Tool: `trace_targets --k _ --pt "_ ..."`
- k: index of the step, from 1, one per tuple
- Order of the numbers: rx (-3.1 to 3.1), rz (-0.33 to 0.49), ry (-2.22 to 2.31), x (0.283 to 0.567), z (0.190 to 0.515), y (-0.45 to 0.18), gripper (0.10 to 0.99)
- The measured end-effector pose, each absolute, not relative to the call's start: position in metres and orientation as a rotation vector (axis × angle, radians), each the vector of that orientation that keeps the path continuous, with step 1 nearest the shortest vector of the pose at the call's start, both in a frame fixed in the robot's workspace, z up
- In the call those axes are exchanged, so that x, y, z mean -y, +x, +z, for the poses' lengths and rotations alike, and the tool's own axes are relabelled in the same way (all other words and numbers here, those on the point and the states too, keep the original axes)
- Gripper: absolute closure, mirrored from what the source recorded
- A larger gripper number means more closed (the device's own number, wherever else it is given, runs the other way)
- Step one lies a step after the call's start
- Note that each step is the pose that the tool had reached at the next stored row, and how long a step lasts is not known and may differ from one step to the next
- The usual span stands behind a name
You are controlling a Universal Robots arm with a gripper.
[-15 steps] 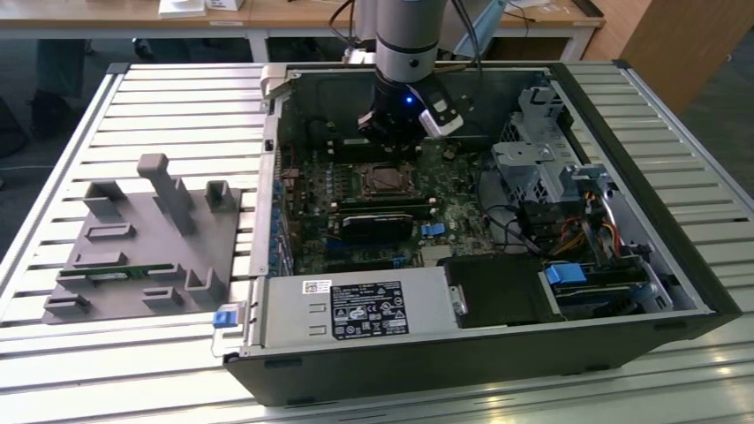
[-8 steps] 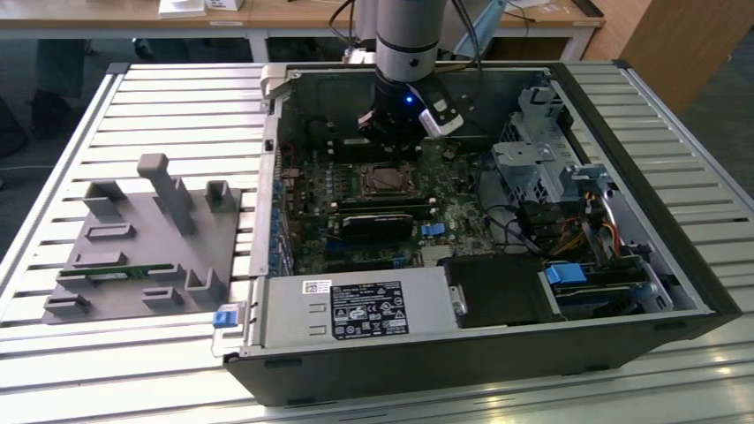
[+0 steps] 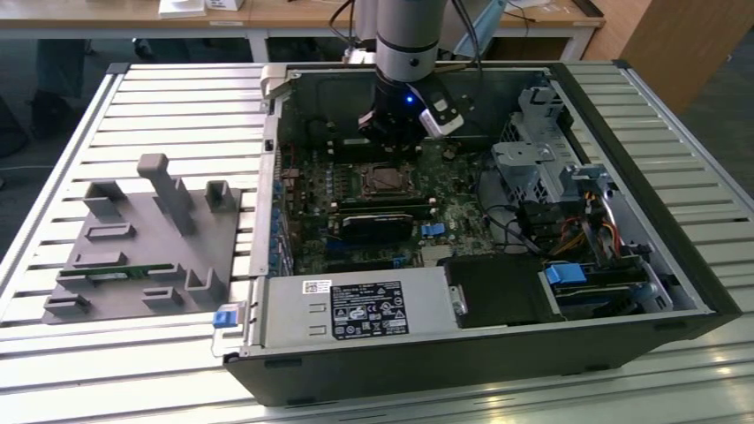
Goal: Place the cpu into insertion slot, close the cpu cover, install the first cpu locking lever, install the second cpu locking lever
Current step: 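Install the first cpu locking lever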
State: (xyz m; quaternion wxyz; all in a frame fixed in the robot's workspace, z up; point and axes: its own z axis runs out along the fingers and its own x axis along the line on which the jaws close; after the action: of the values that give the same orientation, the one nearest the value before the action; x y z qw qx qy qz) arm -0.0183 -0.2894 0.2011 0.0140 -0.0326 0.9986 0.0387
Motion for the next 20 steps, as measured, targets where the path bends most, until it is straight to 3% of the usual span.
trace_targets --k 20 --pt "-3.11 0.114 -0.101 0.2892 0.2073 -0.0204 0.98"
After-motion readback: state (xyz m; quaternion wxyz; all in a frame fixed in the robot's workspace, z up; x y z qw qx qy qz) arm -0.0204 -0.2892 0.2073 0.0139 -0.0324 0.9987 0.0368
